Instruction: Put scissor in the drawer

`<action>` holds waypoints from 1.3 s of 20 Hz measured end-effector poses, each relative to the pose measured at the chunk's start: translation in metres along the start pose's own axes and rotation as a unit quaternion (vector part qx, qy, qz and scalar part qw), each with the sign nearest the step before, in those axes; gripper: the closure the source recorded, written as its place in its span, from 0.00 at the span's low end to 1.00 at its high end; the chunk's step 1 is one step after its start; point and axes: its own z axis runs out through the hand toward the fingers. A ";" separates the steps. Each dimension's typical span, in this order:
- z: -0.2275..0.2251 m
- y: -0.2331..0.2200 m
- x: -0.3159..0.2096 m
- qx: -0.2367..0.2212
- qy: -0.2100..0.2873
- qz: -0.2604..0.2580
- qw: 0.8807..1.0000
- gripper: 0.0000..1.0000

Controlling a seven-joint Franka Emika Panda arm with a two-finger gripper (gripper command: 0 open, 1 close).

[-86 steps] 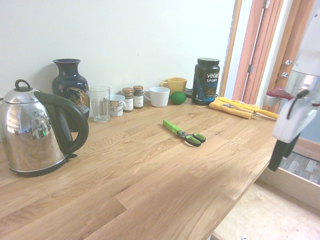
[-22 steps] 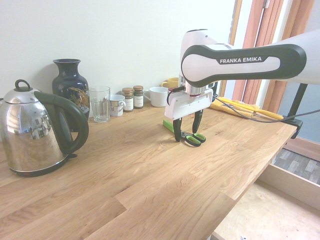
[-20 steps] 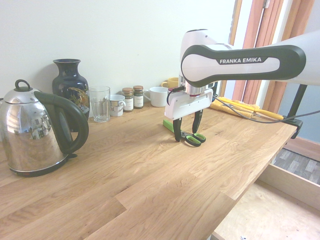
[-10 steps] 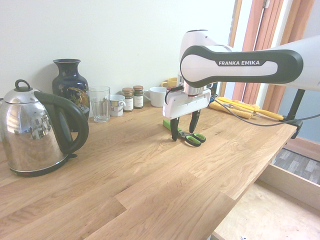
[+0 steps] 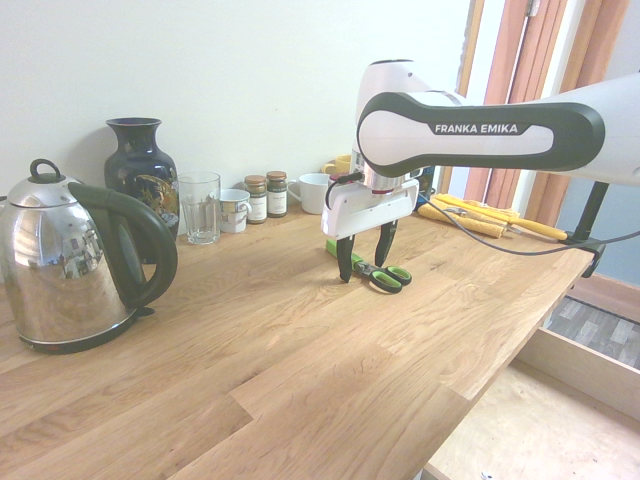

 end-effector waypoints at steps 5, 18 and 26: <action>0.000 -0.003 -0.003 0.005 -0.005 0.003 1.000 1.00; -0.001 -0.006 -0.007 0.006 -0.005 0.005 1.000 1.00; -0.003 -0.007 -0.007 0.006 -0.005 0.008 1.000 1.00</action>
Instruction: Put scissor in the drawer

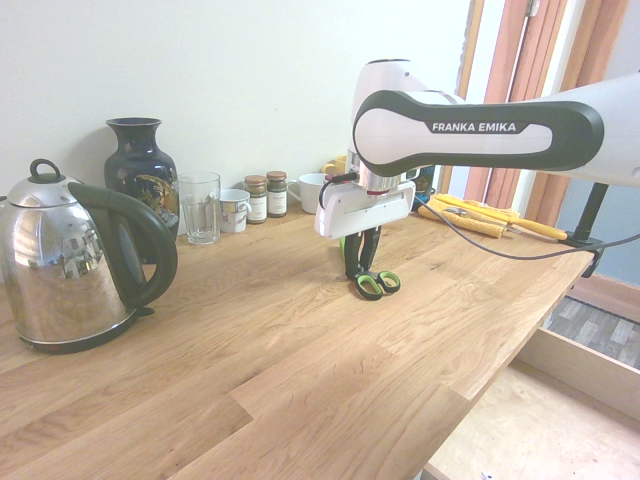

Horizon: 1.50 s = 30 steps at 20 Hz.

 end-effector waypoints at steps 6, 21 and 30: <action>-0.020 -0.004 -0.004 0.006 0.005 -0.002 1.000 1.00; -0.139 -0.003 -0.032 0.012 0.007 -0.020 1.000 1.00; -0.202 0.019 -0.055 -0.021 -0.024 -0.106 0.994 1.00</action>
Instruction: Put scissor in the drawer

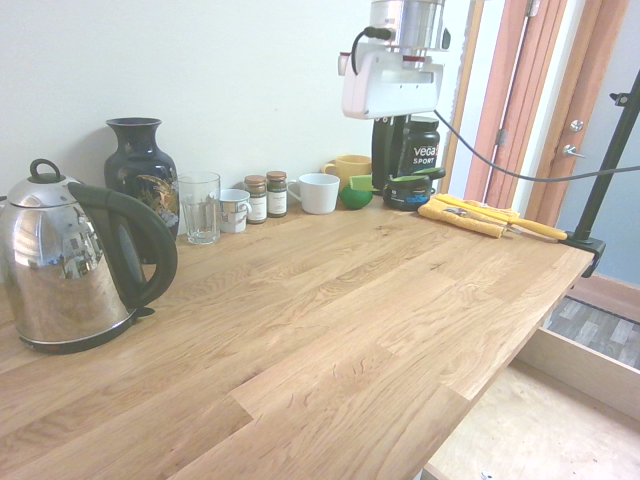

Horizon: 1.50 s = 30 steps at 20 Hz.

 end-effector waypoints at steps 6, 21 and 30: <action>-0.019 0.010 -0.003 -0.009 0.006 0.001 1.000 1.00; -0.065 0.032 -0.019 -0.002 0.010 0.055 0.998 1.00; -0.081 0.064 -0.044 -0.011 0.001 0.060 0.998 1.00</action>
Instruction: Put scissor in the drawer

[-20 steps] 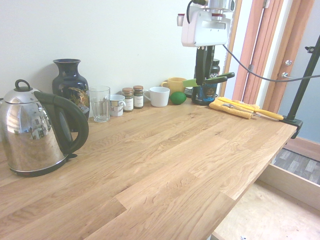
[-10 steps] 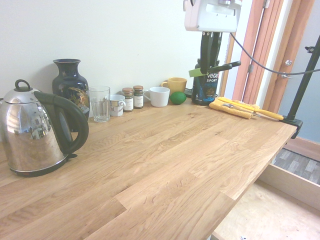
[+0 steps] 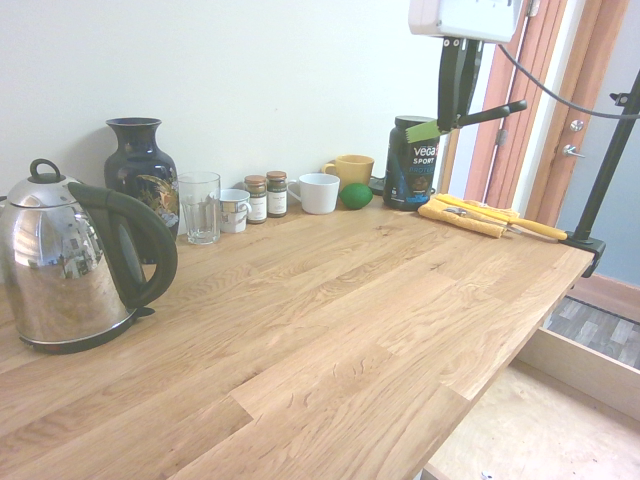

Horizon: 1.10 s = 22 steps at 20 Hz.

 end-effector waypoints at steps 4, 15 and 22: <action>0.004 0.014 -0.011 -0.001 0.002 0.000 1.000 1.00; 0.042 0.069 -0.055 0.001 -0.004 0.009 1.000 1.00; 0.072 0.129 -0.098 0.000 -0.012 0.018 1.000 1.00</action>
